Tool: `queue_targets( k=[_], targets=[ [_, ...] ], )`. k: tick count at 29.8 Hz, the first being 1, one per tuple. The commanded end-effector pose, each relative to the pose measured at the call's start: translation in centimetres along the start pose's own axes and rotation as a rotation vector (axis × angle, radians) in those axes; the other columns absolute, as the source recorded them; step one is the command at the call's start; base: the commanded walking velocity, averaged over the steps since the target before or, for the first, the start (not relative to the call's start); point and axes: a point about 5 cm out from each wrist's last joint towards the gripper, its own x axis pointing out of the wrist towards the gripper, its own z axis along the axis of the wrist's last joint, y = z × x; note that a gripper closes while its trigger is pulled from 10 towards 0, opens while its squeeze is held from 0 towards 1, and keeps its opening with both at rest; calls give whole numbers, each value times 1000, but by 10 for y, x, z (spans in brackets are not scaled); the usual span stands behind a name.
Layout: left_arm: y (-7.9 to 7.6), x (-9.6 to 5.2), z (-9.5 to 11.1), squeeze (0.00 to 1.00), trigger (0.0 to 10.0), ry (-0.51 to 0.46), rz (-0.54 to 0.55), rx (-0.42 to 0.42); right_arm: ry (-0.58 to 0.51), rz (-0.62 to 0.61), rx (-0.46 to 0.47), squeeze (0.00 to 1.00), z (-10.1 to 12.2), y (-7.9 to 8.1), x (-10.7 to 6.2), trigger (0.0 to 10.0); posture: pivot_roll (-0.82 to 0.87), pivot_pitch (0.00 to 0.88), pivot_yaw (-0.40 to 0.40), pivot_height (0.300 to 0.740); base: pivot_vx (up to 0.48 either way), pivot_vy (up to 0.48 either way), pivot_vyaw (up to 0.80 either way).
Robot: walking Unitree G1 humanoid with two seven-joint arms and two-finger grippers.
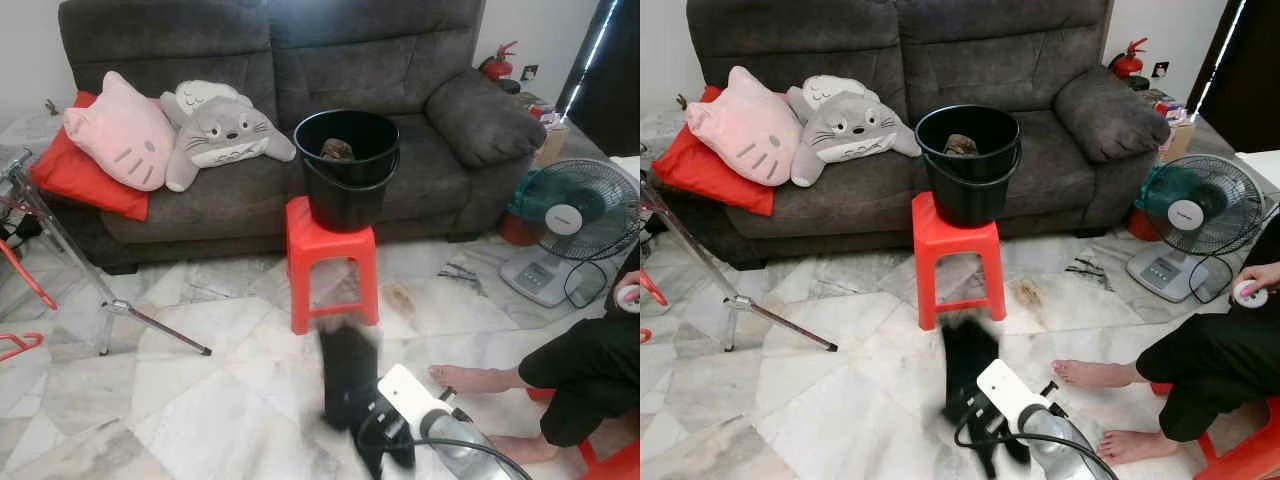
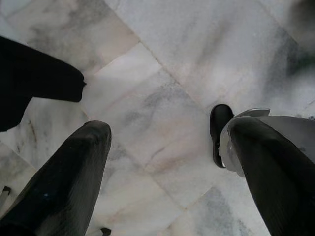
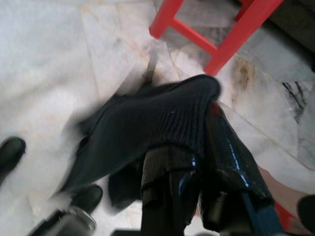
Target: Hang hanger
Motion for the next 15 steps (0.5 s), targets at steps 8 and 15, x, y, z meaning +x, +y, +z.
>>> queue_targets(
  k=[8, 15],
  targets=[
    [5, 0, 0, 0, 10000, 1, 12, 22, -308, -277, 309, 0, 64, -48, -7, 10000, -144, 0, 80, 740, 0, 0, 0],
    [5, -1, -1, 0, 10000, 4, 20, 14, -435, -318, 282, 0, 93, -58, -18, 10000, -142, 0, 77, 740, 0, 0, 0]
  ],
)
